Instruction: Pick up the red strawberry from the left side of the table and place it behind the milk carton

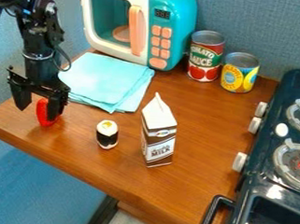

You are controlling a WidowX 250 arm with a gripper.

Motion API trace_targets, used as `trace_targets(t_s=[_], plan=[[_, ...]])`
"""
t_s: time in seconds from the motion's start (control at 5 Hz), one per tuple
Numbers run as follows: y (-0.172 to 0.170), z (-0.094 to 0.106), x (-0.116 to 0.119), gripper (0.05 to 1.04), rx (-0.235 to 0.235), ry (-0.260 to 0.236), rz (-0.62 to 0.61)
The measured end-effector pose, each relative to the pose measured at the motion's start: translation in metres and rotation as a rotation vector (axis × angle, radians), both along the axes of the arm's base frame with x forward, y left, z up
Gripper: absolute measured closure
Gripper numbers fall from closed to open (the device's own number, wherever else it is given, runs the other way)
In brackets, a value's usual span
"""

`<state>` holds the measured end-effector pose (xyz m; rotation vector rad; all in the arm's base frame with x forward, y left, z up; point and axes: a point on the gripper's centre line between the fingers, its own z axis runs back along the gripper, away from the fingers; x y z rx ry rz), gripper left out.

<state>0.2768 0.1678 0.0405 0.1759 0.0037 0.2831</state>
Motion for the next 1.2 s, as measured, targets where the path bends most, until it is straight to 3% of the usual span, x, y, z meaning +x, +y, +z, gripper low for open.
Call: trace_targets(t_s=[0.4,0.6,1.0,1.2], plan=[[-0.002,-0.014,0.004,0.130,-0.002,0.025,0.017],[-0.008,-0.014,0.008,0.324,0.005,0.024,-0.001],[-0.017,-0.006,0.015,0.331,-0.028,-0.029,0.006],[-0.032,0.014,0.029,0.331,-0.045,-0.084,-0.042]])
